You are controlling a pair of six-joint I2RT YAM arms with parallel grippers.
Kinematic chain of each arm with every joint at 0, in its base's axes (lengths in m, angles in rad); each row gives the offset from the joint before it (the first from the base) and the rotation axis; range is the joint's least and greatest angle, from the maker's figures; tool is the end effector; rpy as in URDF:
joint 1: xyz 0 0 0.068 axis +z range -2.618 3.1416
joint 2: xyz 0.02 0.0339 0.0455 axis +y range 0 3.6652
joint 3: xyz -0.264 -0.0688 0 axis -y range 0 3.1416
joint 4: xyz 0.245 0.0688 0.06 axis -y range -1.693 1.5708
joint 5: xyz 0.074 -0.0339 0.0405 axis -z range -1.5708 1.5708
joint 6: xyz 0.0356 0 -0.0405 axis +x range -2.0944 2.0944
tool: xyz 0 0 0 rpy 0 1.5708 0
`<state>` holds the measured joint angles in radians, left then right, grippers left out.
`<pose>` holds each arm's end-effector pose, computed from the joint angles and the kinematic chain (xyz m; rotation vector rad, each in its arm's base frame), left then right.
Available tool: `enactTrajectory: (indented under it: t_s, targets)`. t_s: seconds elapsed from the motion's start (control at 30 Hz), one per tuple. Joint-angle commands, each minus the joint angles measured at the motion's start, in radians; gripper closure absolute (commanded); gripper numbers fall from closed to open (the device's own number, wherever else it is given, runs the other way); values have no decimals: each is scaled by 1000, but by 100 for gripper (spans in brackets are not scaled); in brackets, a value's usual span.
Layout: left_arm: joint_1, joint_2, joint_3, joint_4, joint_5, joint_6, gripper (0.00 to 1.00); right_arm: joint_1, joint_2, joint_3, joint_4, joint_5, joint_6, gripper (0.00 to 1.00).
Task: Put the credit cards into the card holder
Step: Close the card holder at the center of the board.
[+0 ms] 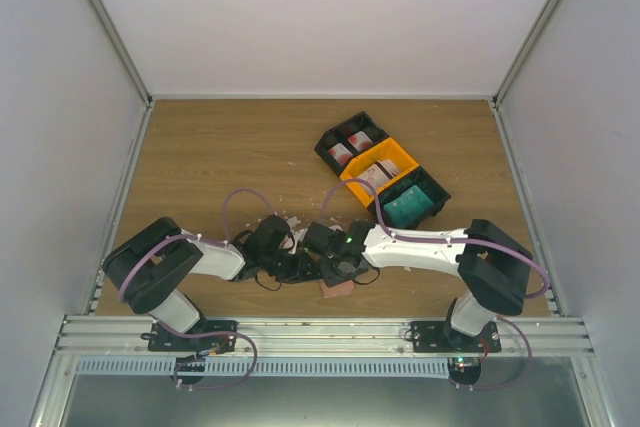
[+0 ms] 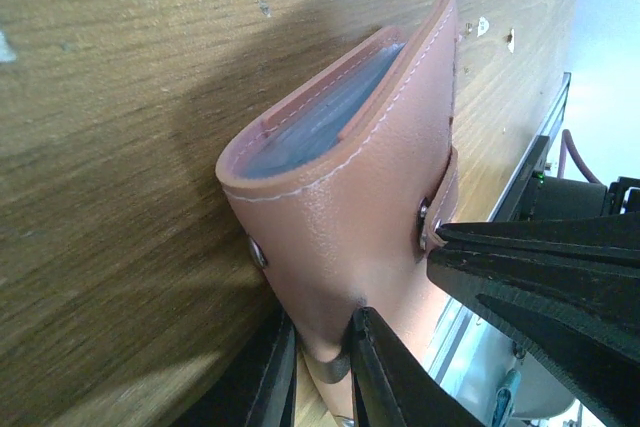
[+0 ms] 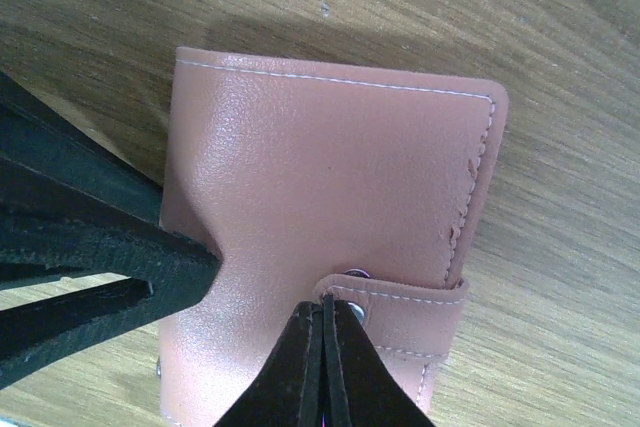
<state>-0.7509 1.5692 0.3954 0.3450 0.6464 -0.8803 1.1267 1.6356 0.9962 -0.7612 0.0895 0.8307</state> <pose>0.1600 -0.1786 0.0993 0.1792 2.7586 -1.4058 0.1266 0.2587 0.1710 -0.4267 2.9387 0.1360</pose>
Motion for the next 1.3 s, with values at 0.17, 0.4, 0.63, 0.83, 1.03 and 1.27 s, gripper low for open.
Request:
enactTrajectory:
  t_s: [0.17, 0.4, 0.63, 0.83, 1.03, 1.27]
  targets:
    - [-1, 32, -29, -39, -72, 14, 80, -12, -31, 6, 26, 52, 7, 100]
    - [-2, 35, -27, -37, -73, 14, 81, -15, -39, 5, 15, 64, 20, 100]
    - [-2, 36, -27, -37, -72, 13, 81, -16, -15, 4, 39, 42, -8, 100]
    - [-4, 37, -29, -35, -72, 13, 81, -18, 14, -4, 48, 19, -15, 100]
    - [-4, 39, -30, -34, -72, 14, 81, -22, 14, -30, 52, 3, -3, 100]
    - [-5, 41, -31, -32, -74, 12, 81, -43, 18, -70, 97, -22, -6, 100]
